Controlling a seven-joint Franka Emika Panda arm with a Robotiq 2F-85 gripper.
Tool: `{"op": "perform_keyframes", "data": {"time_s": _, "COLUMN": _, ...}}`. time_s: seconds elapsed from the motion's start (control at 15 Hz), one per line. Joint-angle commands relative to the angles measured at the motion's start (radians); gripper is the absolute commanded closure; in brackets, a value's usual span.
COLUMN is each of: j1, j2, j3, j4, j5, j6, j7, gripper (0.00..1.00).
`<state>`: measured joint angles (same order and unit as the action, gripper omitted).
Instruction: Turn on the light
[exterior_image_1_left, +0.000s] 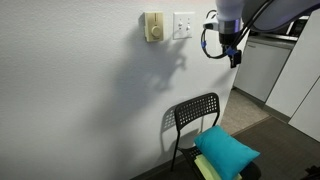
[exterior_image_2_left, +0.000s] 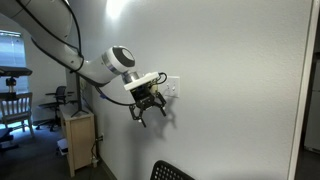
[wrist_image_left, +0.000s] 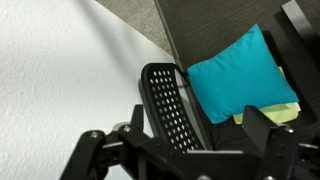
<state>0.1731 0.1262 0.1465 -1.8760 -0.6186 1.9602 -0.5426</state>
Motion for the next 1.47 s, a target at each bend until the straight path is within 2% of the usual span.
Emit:
{"op": "perform_keyframes", "data": {"time_s": 0.0, "j1": -0.001, "j2": 0.009, "j3": 0.008, "j4": 0.015, "j5": -0.006, "j6": -0.004, "j7": -0.007, "gripper": 0.00}}
{"op": "perform_keyframes", "data": {"time_s": 0.27, "j1": -0.013, "j2": 0.027, "j3": 0.002, "j4": 0.003, "j5": 0.024, "j6": 0.030, "j7": -0.025, "gripper": 0.00}}
{"op": "perform_keyframes", "data": {"time_s": 0.4, "j1": -0.028, "j2": 0.047, "j3": 0.002, "j4": 0.009, "j5": 0.061, "j6": 0.123, "j7": -0.054, "gripper": 0.00}}
{"op": "perform_keyframes", "data": {"time_s": 0.67, "j1": -0.034, "j2": 0.096, "j3": 0.001, "j4": 0.024, "j5": 0.059, "j6": 0.315, "j7": -0.100, "gripper": 0.00}}
{"op": "perform_keyframes", "data": {"time_s": 1.13, "j1": -0.009, "j2": 0.110, "j3": -0.008, "j4": 0.090, "j5": -0.123, "j6": 0.379, "j7": -0.092, "gripper": 0.00}}
{"op": "perform_keyframes", "data": {"time_s": 1.27, "j1": -0.014, "j2": 0.117, "j3": -0.003, "j4": 0.116, "j5": -0.129, "j6": 0.395, "j7": -0.109, "gripper": 0.00}}
{"op": "perform_keyframes", "data": {"time_s": 1.4, "j1": -0.027, "j2": 0.132, "j3": 0.006, "j4": 0.139, "j5": -0.079, "j6": 0.435, "j7": -0.146, "gripper": 0.00}}
